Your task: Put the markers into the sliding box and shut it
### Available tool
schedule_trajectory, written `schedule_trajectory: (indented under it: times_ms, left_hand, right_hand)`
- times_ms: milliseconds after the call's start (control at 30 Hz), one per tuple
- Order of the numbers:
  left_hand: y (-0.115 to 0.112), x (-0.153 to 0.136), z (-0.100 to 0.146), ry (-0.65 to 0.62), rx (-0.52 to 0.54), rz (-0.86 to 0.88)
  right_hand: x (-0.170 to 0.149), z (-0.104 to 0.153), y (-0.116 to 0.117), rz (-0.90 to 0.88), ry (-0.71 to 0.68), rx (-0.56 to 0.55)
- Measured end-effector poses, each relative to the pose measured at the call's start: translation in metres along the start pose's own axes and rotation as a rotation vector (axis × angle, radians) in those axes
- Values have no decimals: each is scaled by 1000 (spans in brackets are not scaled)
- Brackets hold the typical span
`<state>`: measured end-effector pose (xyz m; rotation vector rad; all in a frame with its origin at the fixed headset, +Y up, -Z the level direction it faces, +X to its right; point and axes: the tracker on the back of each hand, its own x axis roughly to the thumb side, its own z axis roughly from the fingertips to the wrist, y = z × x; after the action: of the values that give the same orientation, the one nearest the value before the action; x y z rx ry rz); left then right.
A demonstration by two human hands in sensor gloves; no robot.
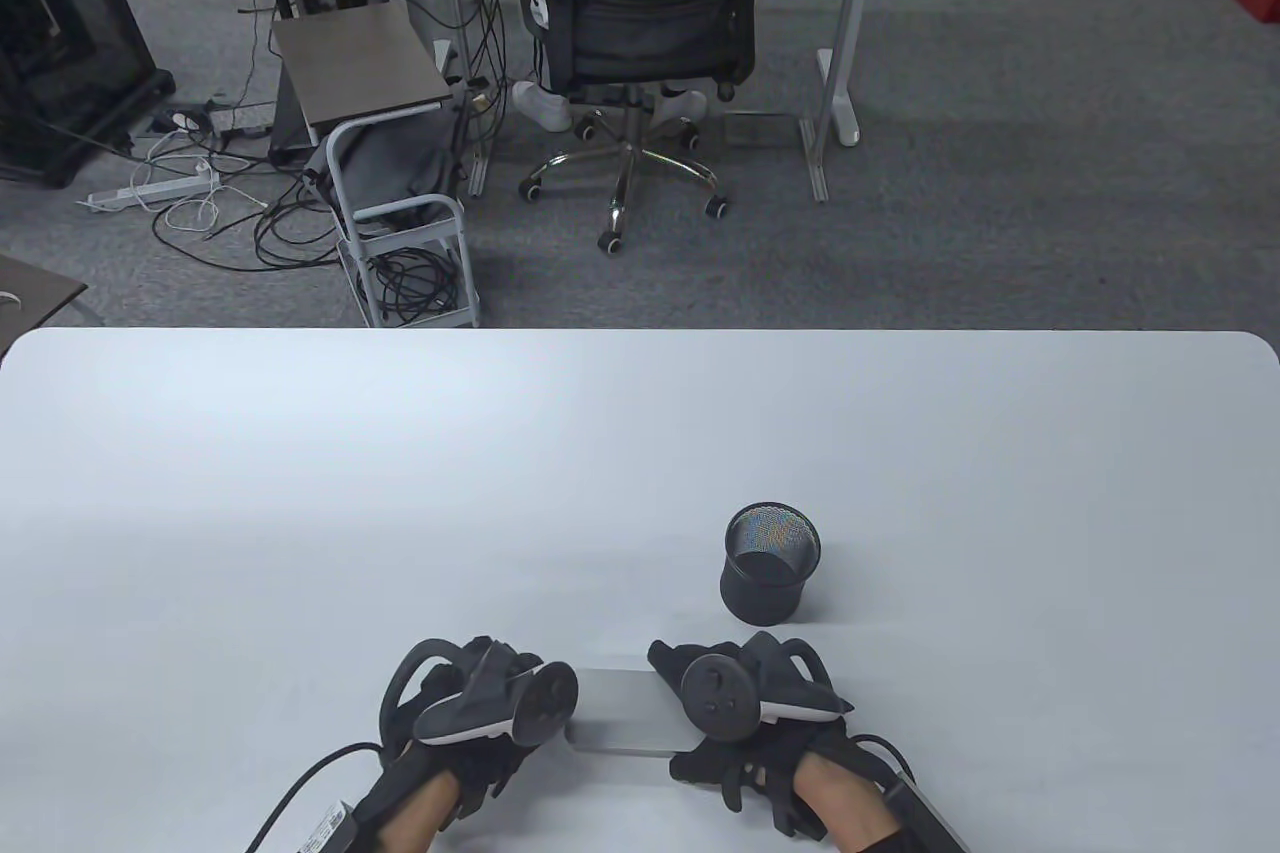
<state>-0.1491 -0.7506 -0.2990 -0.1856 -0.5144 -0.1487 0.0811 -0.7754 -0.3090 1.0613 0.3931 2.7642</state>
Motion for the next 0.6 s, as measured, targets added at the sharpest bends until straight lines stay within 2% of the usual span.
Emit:
schedule_trajectory:
  times_ms: [100,400,600]
  left_hand:
    - [0,-8,5,14,13,21]
    - [15,-30,22,123,143,-54]
    - [19,-49,33,200,199,-37]
  right_hand:
    - [-4,7,-7,-27,-2,-25]
    - [-5,57,-59,57,66,-395]
    - [-20,84,-79,108,209,-556]
